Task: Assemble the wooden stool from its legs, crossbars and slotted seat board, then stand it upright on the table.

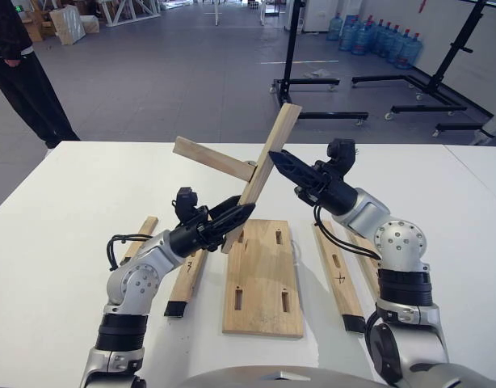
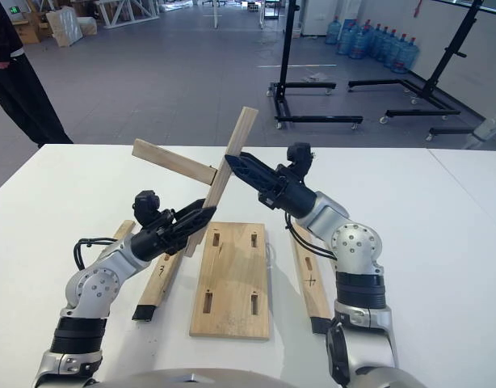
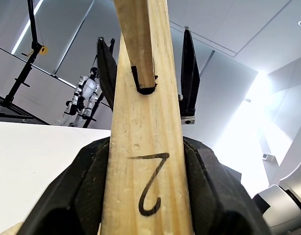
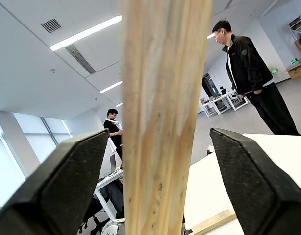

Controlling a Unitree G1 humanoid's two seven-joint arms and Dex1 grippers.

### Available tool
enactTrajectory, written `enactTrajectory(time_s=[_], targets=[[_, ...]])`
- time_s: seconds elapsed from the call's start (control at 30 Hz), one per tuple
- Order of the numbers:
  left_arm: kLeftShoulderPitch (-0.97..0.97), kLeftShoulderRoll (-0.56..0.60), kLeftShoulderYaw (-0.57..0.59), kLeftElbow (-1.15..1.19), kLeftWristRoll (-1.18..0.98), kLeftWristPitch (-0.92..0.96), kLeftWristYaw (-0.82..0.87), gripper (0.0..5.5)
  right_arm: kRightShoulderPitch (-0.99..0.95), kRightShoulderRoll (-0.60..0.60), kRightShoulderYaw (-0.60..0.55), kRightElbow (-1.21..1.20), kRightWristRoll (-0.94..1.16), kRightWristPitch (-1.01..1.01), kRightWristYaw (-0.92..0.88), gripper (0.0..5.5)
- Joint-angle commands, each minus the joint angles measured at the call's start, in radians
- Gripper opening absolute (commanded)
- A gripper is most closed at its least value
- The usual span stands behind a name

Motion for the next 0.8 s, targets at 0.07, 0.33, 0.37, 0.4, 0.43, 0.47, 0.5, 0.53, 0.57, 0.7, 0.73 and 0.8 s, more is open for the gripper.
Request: enactTrajectory(time_s=[0.07,0.33,0.37,0.4,0.43,0.47,0.5,0.53,0.57,0.7,0.73,0.8], targets=[[0.029,-0.003,-0.012,-0.047,-0.020,0.010,0.007,2.04,-0.026,-0.011,-0.015,-0.003,0.058,0.045,0.015,3.78],[0.075,0.002,-0.023,-0.087,-0.042,0.025,0.019,2.04,-0.008,-0.037,-0.013,-0.031,0.093,0.056,0.130,2.29],[0.078,0.002,-0.026,-0.089,-0.040,0.025,0.019,2.04,-0.011,-0.038,-0.005,-0.026,0.083,0.055,0.130,2.16],[0.078,0.003,-0.029,-0.089,-0.037,0.025,0.020,2.04,-0.014,-0.038,0.001,-0.022,0.074,0.052,0.128,2.08],[0.077,0.002,-0.031,-0.089,-0.036,0.025,0.022,2.04,-0.017,-0.039,0.005,-0.019,0.068,0.050,0.126,2.07],[0.075,0.003,-0.033,-0.087,-0.034,0.024,0.022,2.04,-0.019,-0.038,0.008,-0.017,0.064,0.048,0.125,2.07],[0.074,0.002,-0.035,-0.085,-0.031,0.022,0.023,2.04,-0.020,-0.038,0.009,-0.016,0.061,0.047,0.124,2.07],[0.073,0.002,-0.035,-0.081,-0.028,0.019,0.025,2.04,-0.021,-0.037,0.009,-0.016,0.058,0.044,0.127,2.07],[0.070,0.000,-0.034,-0.074,-0.023,0.016,0.030,2.04,-0.019,-0.037,0.009,-0.018,0.056,0.037,0.132,2.07],[0.072,0.004,-0.045,-0.059,0.016,-0.009,0.033,2.04,-0.007,-0.040,0.000,-0.031,0.034,-0.009,0.165,2.07],[0.073,0.003,-0.048,-0.054,0.026,-0.010,0.046,2.04,-0.006,-0.043,-0.006,-0.030,0.028,-0.019,0.168,2.07],[0.076,-0.012,-0.034,-0.042,-0.002,0.008,0.073,2.55,-0.018,-0.058,-0.034,-0.014,0.029,-0.028,0.172,2.06]])
